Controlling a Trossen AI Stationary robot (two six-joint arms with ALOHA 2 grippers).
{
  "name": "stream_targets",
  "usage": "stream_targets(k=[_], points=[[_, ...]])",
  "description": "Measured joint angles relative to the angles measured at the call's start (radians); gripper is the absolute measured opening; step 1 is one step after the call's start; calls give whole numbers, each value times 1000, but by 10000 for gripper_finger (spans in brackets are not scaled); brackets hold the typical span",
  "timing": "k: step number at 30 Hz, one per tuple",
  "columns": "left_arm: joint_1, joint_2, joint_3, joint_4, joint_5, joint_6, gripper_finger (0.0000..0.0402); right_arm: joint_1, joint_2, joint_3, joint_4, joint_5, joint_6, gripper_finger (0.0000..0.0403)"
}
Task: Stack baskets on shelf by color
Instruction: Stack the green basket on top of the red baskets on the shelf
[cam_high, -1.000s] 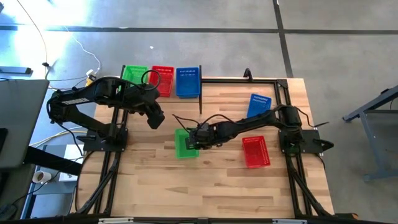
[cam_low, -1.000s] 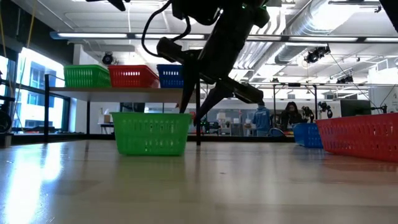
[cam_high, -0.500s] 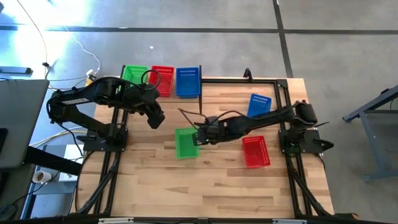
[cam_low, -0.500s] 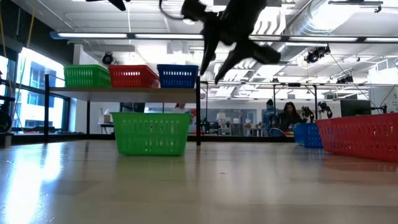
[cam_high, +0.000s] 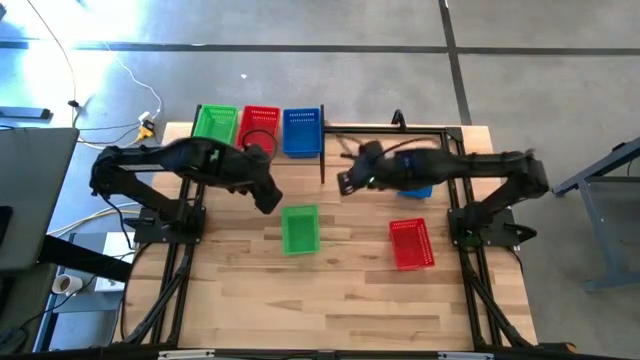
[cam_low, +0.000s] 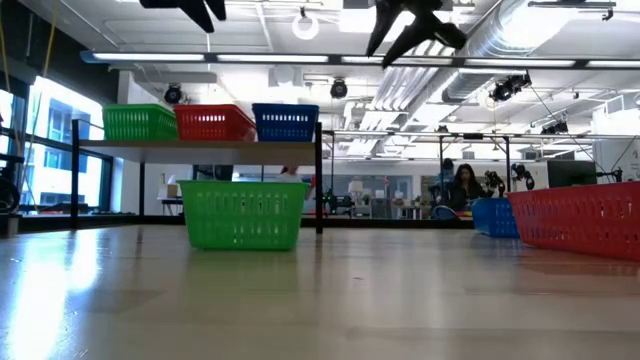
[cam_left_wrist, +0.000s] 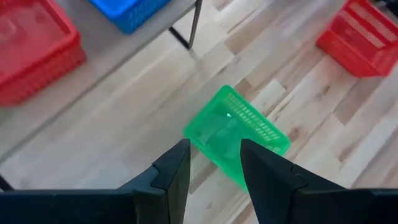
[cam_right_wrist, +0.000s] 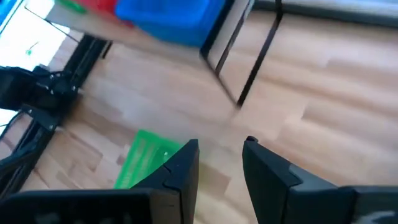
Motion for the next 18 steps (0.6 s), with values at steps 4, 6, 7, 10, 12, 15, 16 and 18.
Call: stream_targets(k=[4,6,7,10,12,15,16,18], points=[[-20,53,0,1,-11,-114,131,-62,-74,0,-10,-24,-138,110],[-30,82,0,3,-12,-163,131,-98,-105,0,-16,-47,-196,110],[-36,98,0,9,-11,-186,131,-115,-118,0,-20,-57,-221,110],[-49,142,0,36,-5,-237,131,-164,-152,0,-22,-79,-289,110],[-55,173,0,66,-2,-260,131,-193,-167,0,-25,-100,-330,110],[-63,220,0,110,2,-292,131,-227,-178,0,-30,-130,-395,110],[-66,237,0,119,3,-302,131,-236,-179,0,-32,-139,-415,110],[-70,269,0,140,4,-320,131,-247,-180,0,-34,-160,-450,110]])
